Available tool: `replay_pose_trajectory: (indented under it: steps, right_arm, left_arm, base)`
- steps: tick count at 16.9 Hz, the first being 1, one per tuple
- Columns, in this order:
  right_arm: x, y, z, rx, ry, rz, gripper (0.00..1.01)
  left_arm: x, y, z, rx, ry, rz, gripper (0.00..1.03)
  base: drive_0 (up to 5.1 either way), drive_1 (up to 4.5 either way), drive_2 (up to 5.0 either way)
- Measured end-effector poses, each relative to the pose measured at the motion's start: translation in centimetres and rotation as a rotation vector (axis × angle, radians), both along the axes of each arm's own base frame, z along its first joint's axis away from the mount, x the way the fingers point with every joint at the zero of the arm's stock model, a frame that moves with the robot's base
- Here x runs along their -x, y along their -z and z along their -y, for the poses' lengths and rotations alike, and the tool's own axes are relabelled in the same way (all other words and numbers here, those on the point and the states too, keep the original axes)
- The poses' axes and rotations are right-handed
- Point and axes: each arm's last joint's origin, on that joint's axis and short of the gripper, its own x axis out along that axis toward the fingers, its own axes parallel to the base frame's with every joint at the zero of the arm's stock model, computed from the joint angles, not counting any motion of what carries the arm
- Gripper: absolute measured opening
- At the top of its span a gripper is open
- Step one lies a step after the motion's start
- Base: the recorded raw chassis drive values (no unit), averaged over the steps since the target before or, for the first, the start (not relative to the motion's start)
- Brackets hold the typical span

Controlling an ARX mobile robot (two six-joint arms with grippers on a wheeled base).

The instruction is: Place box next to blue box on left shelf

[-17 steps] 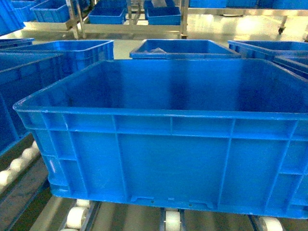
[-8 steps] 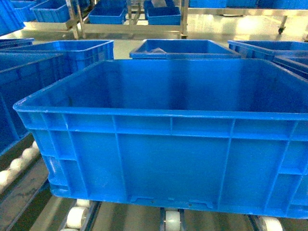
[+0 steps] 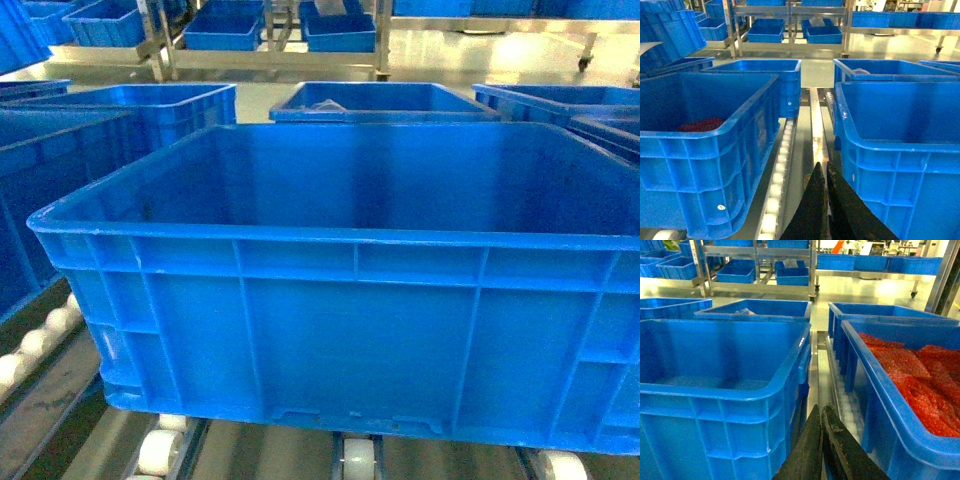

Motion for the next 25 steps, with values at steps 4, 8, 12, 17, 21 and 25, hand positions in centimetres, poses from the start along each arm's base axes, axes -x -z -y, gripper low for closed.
replay_pose_trajectory:
  steps: [4,8,12,17,21,25]
  right_arm:
    - [0.9,-0.2,0.0,0.000,0.000,0.012,0.02]
    - [1.4,-0.2,0.0,0.000,0.000,0.012,0.02]
    - [1.6,-0.2,0.0,0.000,0.000,0.014,0.02]
    - [2.8,0.4,0.0,0.000,-0.001,-0.026,0.02]
    - [3.0,0.2,0.0,0.000,-0.002,0.002,0.02]
    - [3.0,0.2,0.0,0.001,-0.002,0.003,0.38]
  left_arm:
    - [0.9,-0.2,0.0,0.000,0.000,0.008,0.02]
    - [1.5,-0.2,0.0,0.000,0.000,0.010,0.02]
    - [1.7,-0.2,0.0,0.000,0.000,0.016,0.02]
    - [2.6,0.4,0.0,0.000,-0.002,-0.037,0.02]
    - [3.1,0.2,0.0,-0.003,0.000,0.001,0.02]
    - [3.1,0.2,0.0,-0.003,0.000,-0.003,0.37]
  base:
    - [0.0,0.00,0.0]
    - [0.0,0.00,0.0]
    - [0.0,0.00,0.0]
    - [0.0,0.00,0.0]
    - [0.0,0.00,0.0]
    - [0.0,0.00,0.0]
